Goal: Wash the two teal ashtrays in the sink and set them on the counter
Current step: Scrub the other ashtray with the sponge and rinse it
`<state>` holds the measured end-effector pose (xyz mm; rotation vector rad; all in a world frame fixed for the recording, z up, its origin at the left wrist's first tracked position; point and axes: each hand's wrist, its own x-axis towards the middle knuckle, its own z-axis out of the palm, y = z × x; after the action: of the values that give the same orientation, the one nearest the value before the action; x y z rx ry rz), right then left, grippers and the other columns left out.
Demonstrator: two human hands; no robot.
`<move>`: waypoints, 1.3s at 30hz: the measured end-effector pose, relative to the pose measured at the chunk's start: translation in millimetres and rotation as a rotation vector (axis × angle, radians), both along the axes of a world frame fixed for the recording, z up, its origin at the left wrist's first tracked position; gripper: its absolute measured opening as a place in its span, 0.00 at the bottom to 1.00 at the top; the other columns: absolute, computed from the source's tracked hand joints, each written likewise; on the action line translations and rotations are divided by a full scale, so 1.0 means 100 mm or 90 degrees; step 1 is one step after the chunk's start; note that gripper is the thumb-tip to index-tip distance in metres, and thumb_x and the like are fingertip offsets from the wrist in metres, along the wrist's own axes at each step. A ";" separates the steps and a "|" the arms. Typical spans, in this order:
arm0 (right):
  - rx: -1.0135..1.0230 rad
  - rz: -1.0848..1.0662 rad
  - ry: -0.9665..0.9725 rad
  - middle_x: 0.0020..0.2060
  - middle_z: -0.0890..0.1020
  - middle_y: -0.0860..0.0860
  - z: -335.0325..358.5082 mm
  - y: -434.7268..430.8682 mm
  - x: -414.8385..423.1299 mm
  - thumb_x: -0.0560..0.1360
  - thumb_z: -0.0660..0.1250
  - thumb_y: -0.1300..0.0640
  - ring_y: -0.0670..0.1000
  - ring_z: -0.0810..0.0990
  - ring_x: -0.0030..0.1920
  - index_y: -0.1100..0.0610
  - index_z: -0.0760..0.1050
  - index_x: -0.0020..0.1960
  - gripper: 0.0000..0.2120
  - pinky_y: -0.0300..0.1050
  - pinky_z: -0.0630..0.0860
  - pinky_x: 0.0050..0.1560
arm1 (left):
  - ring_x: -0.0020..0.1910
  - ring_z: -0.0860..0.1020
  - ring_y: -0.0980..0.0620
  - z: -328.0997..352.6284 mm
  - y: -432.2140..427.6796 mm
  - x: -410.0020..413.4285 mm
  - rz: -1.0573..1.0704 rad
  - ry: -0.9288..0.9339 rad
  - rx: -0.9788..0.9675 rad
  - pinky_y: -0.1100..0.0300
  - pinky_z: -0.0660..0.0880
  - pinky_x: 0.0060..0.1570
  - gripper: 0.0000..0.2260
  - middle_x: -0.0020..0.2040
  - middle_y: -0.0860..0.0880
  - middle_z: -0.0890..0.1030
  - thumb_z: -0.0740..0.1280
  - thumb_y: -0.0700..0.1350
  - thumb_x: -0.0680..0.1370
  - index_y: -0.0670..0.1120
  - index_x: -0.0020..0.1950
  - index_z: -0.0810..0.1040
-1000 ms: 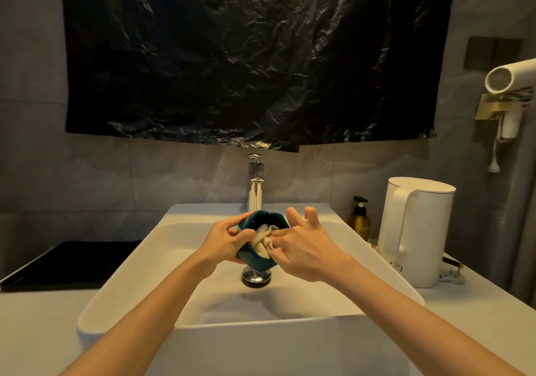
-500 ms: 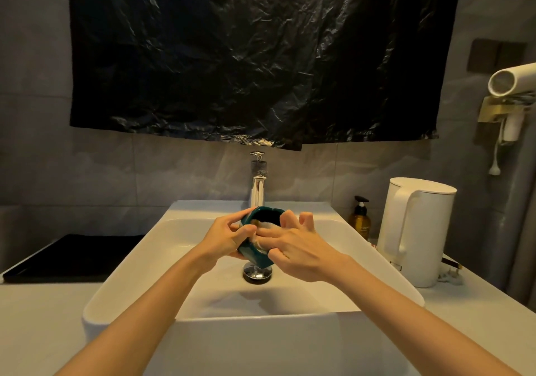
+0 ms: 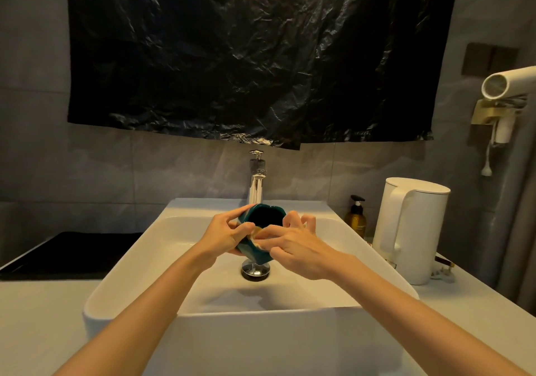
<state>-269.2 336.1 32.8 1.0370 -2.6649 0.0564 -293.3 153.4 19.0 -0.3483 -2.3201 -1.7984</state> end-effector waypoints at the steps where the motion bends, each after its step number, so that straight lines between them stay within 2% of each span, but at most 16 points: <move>1: -0.008 0.004 -0.005 0.68 0.67 0.40 -0.02 -0.03 0.00 0.83 0.49 0.52 0.44 0.57 0.58 0.44 0.73 0.65 0.18 0.50 0.51 0.60 | 0.47 0.79 0.50 0.00 0.00 0.00 0.001 0.004 -0.004 0.62 0.80 0.36 0.17 0.52 0.51 0.78 0.64 0.42 0.78 0.53 0.66 0.71; 4: 0.009 0.011 0.003 0.66 0.70 0.40 -0.02 -0.02 0.00 0.83 0.49 0.51 0.43 0.57 0.57 0.45 0.76 0.63 0.19 0.50 0.50 0.60 | 0.48 0.79 0.49 0.00 0.00 0.01 0.003 0.002 -0.025 0.61 0.80 0.37 0.18 0.54 0.51 0.78 0.66 0.41 0.78 0.53 0.67 0.72; 7: 0.088 0.004 0.092 0.59 0.75 0.42 0.05 0.08 0.03 0.82 0.49 0.50 0.45 0.59 0.57 0.48 0.78 0.61 0.19 0.49 0.48 0.58 | 0.52 0.78 0.46 -0.01 0.02 0.03 -0.013 -0.009 -0.029 0.58 0.81 0.38 0.19 0.57 0.49 0.78 0.66 0.40 0.77 0.53 0.67 0.72; 10: 0.190 -0.007 0.213 0.56 0.77 0.44 0.07 0.18 0.05 0.82 0.51 0.47 0.47 0.61 0.61 0.49 0.79 0.57 0.19 0.51 0.47 0.59 | 0.54 0.78 0.45 -0.01 0.02 0.04 -0.026 -0.013 -0.033 0.57 0.81 0.39 0.19 0.57 0.47 0.78 0.66 0.40 0.77 0.54 0.67 0.72; 12: 0.299 -0.047 0.289 0.56 0.79 0.45 0.01 0.19 0.05 0.79 0.58 0.46 0.50 0.65 0.65 0.48 0.80 0.55 0.14 0.54 0.48 0.61 | 0.53 0.77 0.47 -0.02 0.01 0.04 -0.031 -0.012 -0.042 0.58 0.81 0.38 0.20 0.57 0.47 0.78 0.67 0.39 0.77 0.54 0.67 0.72; 14: 0.329 -0.104 0.337 0.57 0.78 0.45 -0.04 0.16 0.06 0.75 0.66 0.46 0.53 0.68 0.67 0.46 0.81 0.55 0.12 0.56 0.50 0.63 | 0.53 0.77 0.47 -0.02 0.00 0.03 -0.028 -0.012 -0.045 0.58 0.80 0.38 0.20 0.56 0.48 0.77 0.67 0.39 0.76 0.54 0.67 0.72; 18: 0.237 -0.103 0.298 0.70 0.65 0.50 -0.11 0.08 -0.01 0.80 0.57 0.52 0.57 0.54 0.73 0.51 0.66 0.70 0.18 0.57 0.42 0.63 | 0.54 0.77 0.46 -0.02 -0.01 0.02 -0.014 -0.010 -0.035 0.58 0.80 0.39 0.20 0.56 0.49 0.77 0.67 0.40 0.77 0.53 0.67 0.72; 22: 0.124 -0.071 0.220 0.73 0.63 0.47 -0.02 -0.02 0.01 0.80 0.59 0.53 0.56 0.53 0.72 0.45 0.57 0.74 0.24 0.56 0.47 0.64 | 0.52 0.79 0.47 -0.01 0.00 0.03 -0.013 -0.006 -0.038 0.58 0.80 0.39 0.19 0.55 0.48 0.78 0.66 0.41 0.77 0.53 0.67 0.71; 24: 0.142 -0.079 0.204 0.73 0.64 0.45 0.02 -0.03 0.00 0.81 0.56 0.52 0.57 0.51 0.74 0.44 0.57 0.74 0.22 0.58 0.44 0.66 | 0.49 0.79 0.48 -0.01 0.01 0.02 -0.009 -0.010 -0.025 0.59 0.80 0.38 0.19 0.54 0.48 0.79 0.66 0.42 0.77 0.53 0.67 0.71; 26: 0.169 -0.114 0.216 0.73 0.66 0.46 0.06 -0.03 -0.01 0.82 0.50 0.49 0.58 0.48 0.76 0.46 0.65 0.70 0.18 0.63 0.34 0.68 | 0.46 0.79 0.50 0.00 0.01 0.02 -0.004 -0.015 -0.009 0.61 0.80 0.36 0.19 0.52 0.49 0.78 0.66 0.41 0.77 0.53 0.67 0.71; 28: 0.175 -0.137 0.234 0.70 0.71 0.47 0.06 -0.04 0.01 0.81 0.46 0.46 0.57 0.50 0.77 0.48 0.73 0.63 0.21 0.66 0.30 0.68 | 0.45 0.78 0.52 0.01 0.01 0.03 0.000 -0.011 -0.002 0.62 0.79 0.34 0.19 0.52 0.50 0.78 0.66 0.41 0.77 0.52 0.67 0.71; 30: 0.150 -0.125 0.224 0.67 0.74 0.46 0.02 -0.05 0.04 0.80 0.44 0.45 0.55 0.52 0.76 0.48 0.76 0.59 0.23 0.66 0.28 0.68 | 0.47 0.78 0.51 0.01 0.00 0.03 0.010 -0.005 0.005 0.62 0.79 0.35 0.18 0.53 0.50 0.77 0.65 0.41 0.78 0.52 0.67 0.72; 33: 0.109 -0.102 0.166 0.70 0.69 0.44 -0.03 -0.04 0.08 0.77 0.39 0.45 0.54 0.48 0.77 0.43 0.71 0.67 0.27 0.65 0.27 0.67 | 0.51 0.78 0.48 0.01 -0.03 0.03 0.029 0.003 0.022 0.60 0.80 0.37 0.18 0.56 0.48 0.77 0.66 0.41 0.77 0.51 0.67 0.72; 36: 0.108 -0.119 0.152 0.74 0.63 0.44 -0.02 -0.06 0.03 0.78 0.37 0.45 0.54 0.43 0.77 0.43 0.63 0.73 0.28 0.66 0.26 0.67 | 0.50 0.77 0.49 0.01 -0.01 0.04 0.018 0.004 0.016 0.60 0.79 0.37 0.19 0.55 0.49 0.77 0.66 0.41 0.77 0.51 0.68 0.71; 39: 0.134 -0.152 0.185 0.74 0.65 0.44 -0.03 -0.06 0.01 0.77 0.35 0.43 0.55 0.42 0.78 0.45 0.66 0.72 0.31 0.66 0.24 0.66 | 0.49 0.77 0.51 0.00 0.00 0.04 0.020 0.005 0.008 0.61 0.79 0.37 0.19 0.55 0.50 0.76 0.66 0.41 0.77 0.51 0.67 0.72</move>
<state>-268.7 330.3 30.1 0.7110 -2.5395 -0.4001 -289.4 153.7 18.7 -0.3144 -2.2948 -1.7930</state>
